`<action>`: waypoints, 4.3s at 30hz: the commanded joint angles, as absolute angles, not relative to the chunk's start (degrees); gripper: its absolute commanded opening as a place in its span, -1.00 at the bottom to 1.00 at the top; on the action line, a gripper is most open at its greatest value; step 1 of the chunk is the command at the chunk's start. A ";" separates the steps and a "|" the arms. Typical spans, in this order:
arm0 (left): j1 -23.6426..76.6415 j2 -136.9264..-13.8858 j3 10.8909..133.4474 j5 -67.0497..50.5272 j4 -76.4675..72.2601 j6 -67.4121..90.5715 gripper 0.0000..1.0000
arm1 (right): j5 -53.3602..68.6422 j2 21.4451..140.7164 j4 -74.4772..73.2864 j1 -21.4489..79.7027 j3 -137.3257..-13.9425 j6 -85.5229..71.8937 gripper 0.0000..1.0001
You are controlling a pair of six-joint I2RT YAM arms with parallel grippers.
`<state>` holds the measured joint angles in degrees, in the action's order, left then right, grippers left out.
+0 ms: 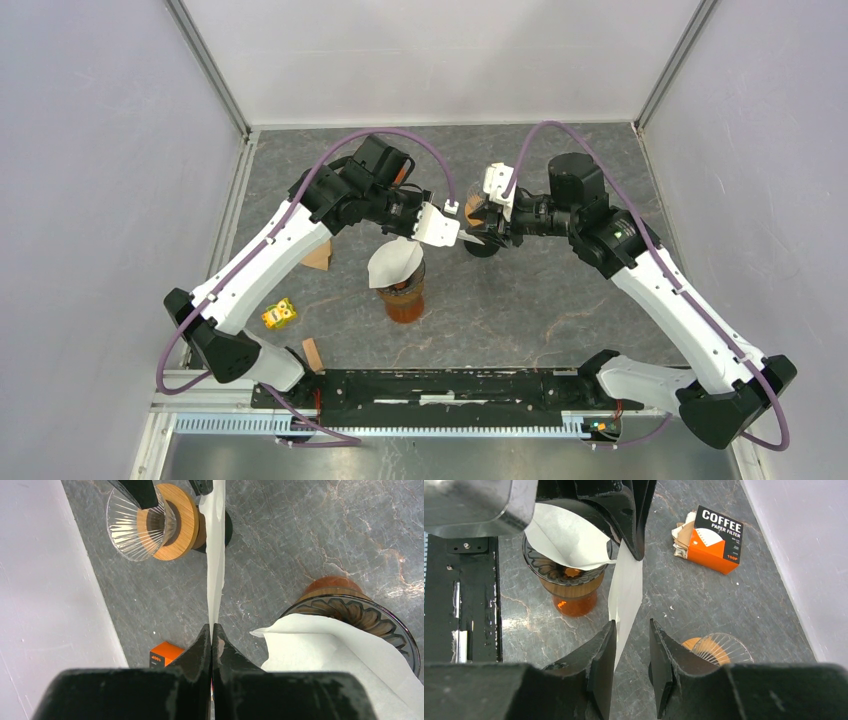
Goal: Place the coffee filter in the dripper
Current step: Place the coffee filter in the coffee dripper.
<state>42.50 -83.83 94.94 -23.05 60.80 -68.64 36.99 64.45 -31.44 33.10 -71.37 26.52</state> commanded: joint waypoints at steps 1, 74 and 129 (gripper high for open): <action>42.80 -82.80 95.56 -24.58 60.38 -69.59 -0.96 | 37.39 63.72 -31.22 32.87 -71.14 27.25 -0.27; 43.06 -82.01 93.17 -26.94 49.36 -54.22 -0.91 | 34.35 66.76 -22.81 32.87 -68.04 18.82 -0.99; 33.96 -94.81 94.36 -23.95 16.14 42.63 -0.01 | -17.19 69.99 -3.69 40.69 -65.93 14.06 -1.00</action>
<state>34.15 -94.50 93.36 -24.21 18.26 41.36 -17.04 71.09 -6.07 40.40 -66.26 14.22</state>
